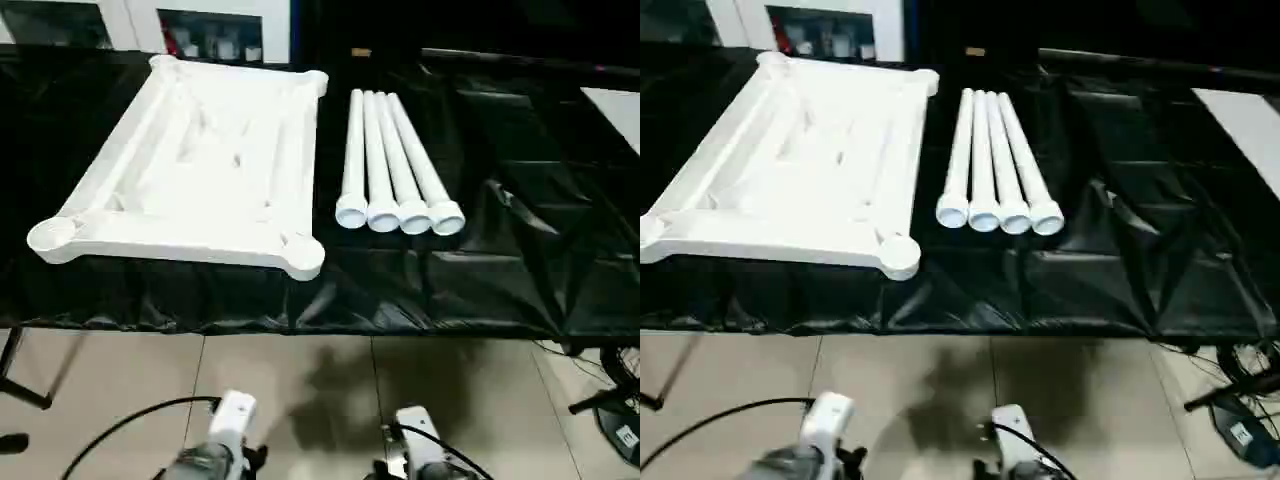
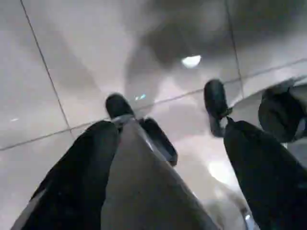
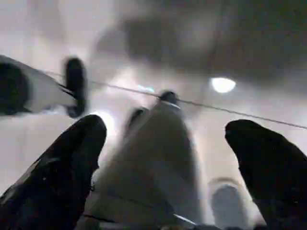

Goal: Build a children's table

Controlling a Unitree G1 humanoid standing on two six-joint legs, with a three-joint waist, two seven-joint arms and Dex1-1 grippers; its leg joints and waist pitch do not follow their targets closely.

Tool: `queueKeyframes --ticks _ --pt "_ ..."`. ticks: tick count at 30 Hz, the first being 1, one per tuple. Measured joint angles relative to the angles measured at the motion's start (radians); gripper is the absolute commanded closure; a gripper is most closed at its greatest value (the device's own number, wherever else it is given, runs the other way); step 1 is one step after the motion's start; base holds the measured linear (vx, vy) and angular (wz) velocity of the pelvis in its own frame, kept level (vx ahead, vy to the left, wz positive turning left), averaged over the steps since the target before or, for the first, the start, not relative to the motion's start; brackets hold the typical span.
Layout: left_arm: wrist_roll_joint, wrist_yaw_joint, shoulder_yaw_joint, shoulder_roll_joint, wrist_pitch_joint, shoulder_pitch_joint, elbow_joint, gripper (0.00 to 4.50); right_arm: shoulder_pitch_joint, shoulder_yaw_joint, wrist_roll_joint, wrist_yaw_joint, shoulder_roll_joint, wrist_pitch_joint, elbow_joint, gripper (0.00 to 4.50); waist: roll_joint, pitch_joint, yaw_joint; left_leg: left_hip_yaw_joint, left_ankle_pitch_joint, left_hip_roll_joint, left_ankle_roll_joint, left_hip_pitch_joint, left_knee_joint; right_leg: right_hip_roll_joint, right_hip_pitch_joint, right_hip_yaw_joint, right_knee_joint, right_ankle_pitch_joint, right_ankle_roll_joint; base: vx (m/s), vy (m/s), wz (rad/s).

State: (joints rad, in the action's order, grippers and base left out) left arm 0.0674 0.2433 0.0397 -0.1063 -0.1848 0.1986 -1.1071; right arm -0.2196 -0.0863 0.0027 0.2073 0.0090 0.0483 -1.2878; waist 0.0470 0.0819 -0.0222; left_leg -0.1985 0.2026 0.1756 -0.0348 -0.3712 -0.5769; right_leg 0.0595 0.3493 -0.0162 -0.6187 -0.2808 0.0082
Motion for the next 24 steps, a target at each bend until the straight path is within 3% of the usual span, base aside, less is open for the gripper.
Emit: queueKeyframes --ticks 4,8,11,13,14,20,22,24 --pt "-0.014 0.052 -0.001 -0.036 0.079 -0.090 0.143 0.61 -0.007 -0.014 0.003 0.096 -0.006 -0.097 0.083 0.00 -0.002 0.001 -0.006 -0.002 0.001 0.000 -0.003 -0.001 -0.001 0.001 0.000 0.001 0.003 0.004 -0.003 0.000 0.000 0.00" --pt "-0.048 0.091 -0.014 -0.084 0.160 -0.258 0.404 0.61 0.097 -0.042 0.035 0.219 -0.070 -0.167 0.384 0.00 0.004 0.001 -0.022 -0.002 -0.001 0.000 0.004 -0.004 -0.001 0.001 0.001 0.000 0.007 0.005 -0.002 0.000 0.000 0.00" --pt "-0.113 0.157 -0.044 -0.109 0.149 -0.387 0.672 0.61 0.220 -0.053 0.102 0.322 -0.115 -0.114 0.686 0.00 0.010 0.002 -0.033 -0.002 0.000 0.001 0.005 -0.004 -0.001 0.000 0.001 0.000 0.008 0.005 -0.001 0.000 0.000 0.00" --pt "-0.132 0.181 -0.051 -0.124 0.146 -0.427 0.765 0.61 0.257 -0.056 0.135 0.361 -0.136 -0.065 0.803 0.00 0.012 0.002 -0.035 -0.002 -0.001 0.001 0.005 -0.003 -0.001 -0.001 0.001 0.000 0.008 0.005 -0.001 0.000 0.000 0.00" --pt "-0.139 0.191 -0.054 -0.132 0.148 -0.466 0.861 0.61 0.305 -0.070 0.169 0.396 -0.163 -0.020 0.933 0.00 0.014 0.002 -0.036 -0.002 -0.001 0.002 0.005 -0.003 0.000 -0.001 0.001 0.000 0.008 0.005 0.000 0.000 0.000 0.00" --pt "-0.159 0.146 -0.097 -0.150 0.198 -0.673 1.281 0.61 0.493 -0.095 0.331 0.469 -0.318 0.146 1.425 0.00 0.025 -0.003 -0.036 -0.002 0.002 0.002 -0.002 -0.001 0.000 -0.001 -0.001 0.001 0.009 0.006 0.006 0.000 0.000 0.00" --pt "-0.160 0.123 -0.103 -0.142 0.191 -0.689 1.394 0.61 0.504 -0.097 0.375 0.462 -0.329 0.177 1.530 0.00 0.027 -0.004 -0.037 -0.002 0.002 0.002 -0.003 0.001 0.001 -0.002 -0.002 0.002 0.009 0.007 0.007 0.000 0.000 0.00" --pt "-0.172 0.103 -0.113 -0.124 0.116 -0.680 1.529 0.61 0.502 -0.089 0.409 0.435 -0.324 0.225 1.657 0.00 0.030 -0.006 -0.037 -0.002 0.001 0.002 -0.004 0.004 0.001 -0.002 -0.001 0.002 0.008 0.008 0.008 0.000 0.000 0.00"
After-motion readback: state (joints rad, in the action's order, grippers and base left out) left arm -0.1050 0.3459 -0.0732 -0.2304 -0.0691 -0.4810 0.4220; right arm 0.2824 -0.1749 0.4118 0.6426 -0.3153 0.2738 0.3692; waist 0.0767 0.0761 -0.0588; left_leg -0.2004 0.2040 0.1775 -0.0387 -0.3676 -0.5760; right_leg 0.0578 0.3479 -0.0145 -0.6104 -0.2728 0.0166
